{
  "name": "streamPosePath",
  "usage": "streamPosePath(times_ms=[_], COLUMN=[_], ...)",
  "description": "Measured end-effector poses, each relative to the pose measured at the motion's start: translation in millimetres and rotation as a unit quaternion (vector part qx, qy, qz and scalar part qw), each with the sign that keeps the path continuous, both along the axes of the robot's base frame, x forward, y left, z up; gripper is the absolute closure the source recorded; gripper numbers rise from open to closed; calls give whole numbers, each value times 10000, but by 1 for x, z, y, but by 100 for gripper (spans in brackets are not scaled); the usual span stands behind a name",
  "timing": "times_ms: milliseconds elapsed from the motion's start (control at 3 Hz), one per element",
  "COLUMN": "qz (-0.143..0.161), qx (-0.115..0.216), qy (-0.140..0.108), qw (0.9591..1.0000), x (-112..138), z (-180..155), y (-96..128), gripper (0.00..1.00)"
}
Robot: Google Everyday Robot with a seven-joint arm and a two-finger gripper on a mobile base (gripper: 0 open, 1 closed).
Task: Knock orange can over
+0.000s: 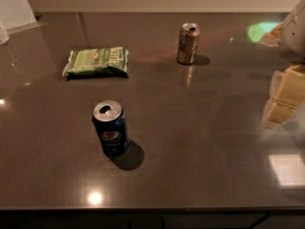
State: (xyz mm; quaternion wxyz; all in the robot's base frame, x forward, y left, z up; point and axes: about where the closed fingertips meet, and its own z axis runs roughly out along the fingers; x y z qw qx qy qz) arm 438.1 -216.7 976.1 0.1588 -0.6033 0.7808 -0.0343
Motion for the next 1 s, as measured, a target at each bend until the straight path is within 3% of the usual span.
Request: streamPosePath(times_ms=[667, 1000], qz=[0, -129], qx=[0, 181], qy=[0, -118], qw=[10000, 9997], x=[0, 18], z=[0, -3], y=[0, 5], gripper=[0, 0])
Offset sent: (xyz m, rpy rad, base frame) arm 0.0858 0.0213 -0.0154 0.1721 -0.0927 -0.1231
